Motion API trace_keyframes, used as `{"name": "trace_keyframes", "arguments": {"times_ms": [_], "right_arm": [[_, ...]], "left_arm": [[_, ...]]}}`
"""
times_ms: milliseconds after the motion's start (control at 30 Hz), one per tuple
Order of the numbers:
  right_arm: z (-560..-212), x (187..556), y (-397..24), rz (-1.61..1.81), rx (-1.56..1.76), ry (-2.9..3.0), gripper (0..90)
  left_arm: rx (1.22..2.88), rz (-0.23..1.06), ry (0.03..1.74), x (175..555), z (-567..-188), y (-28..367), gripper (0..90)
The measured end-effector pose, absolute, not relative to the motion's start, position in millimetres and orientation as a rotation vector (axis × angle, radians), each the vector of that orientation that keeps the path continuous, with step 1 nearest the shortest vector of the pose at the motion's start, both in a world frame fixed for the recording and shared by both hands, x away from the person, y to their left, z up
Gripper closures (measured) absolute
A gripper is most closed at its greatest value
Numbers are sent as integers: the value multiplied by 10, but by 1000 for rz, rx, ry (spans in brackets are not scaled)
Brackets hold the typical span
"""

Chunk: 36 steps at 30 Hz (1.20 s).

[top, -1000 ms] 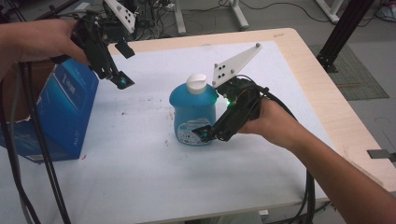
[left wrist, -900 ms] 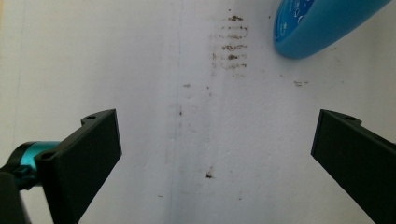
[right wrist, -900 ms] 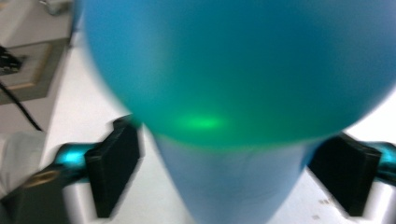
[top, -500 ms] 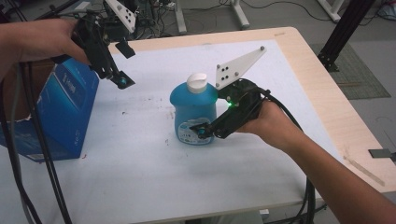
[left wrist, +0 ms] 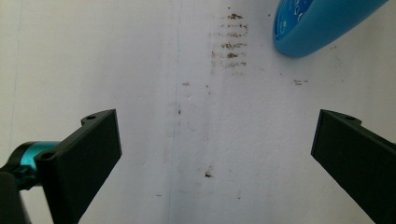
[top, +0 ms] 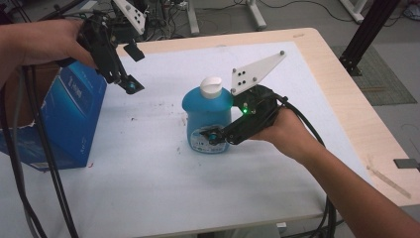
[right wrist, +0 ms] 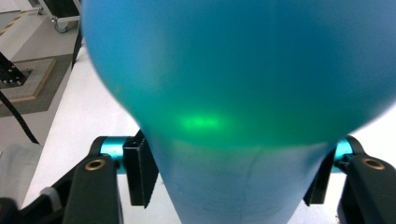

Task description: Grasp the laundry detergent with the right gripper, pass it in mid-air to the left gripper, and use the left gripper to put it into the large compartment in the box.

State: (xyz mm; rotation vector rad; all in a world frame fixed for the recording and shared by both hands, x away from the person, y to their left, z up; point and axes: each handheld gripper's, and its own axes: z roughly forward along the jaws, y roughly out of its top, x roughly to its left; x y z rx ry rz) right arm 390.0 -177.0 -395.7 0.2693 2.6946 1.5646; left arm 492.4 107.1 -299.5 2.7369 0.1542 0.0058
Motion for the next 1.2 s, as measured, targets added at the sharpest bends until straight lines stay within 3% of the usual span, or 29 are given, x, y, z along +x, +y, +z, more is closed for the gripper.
{"name": "trace_keyframes", "arguments": {"times_ms": [567, 1200], "right_arm": [[-3967, 3881, -1789, 1570, 217, 2636, 458], [-3780, 3862, -1827, 1551, 201, 2642, 469]], "left_arm": [[2738, 4, 156, 4915, -3009, 1071, 16], [2714, -58, 115, 4673, -2826, 970, 16]]}}
